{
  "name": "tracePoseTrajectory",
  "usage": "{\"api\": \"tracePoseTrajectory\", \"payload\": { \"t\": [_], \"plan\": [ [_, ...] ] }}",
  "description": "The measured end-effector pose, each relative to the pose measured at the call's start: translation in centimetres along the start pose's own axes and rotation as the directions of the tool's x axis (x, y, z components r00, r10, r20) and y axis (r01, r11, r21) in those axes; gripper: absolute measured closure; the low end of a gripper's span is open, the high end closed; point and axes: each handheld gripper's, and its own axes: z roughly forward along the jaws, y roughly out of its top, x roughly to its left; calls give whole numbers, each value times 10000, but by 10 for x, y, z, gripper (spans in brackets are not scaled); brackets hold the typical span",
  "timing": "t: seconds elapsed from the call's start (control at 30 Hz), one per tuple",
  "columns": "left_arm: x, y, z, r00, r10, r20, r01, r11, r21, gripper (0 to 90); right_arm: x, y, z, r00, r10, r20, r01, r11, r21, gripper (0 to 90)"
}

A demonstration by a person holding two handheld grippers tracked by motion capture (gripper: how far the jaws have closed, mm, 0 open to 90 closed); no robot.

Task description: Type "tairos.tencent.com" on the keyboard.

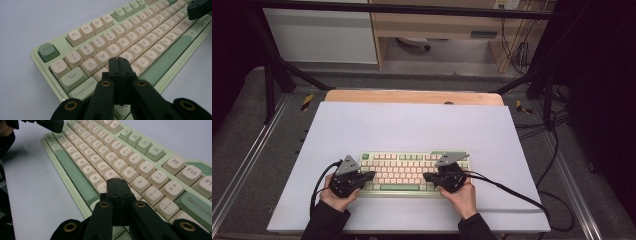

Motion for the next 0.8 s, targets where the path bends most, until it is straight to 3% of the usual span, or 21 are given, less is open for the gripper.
{"api": "tracePoseTrajectory", "payload": {
  "t": [0.8],
  "plan": [
    [1, -2, 0, 10000, 43, 17, -43, 10000, -12, 900, 0, -6, 13, 9999, -10, -167, 14, 9996, 276, 900]
  ]
}}
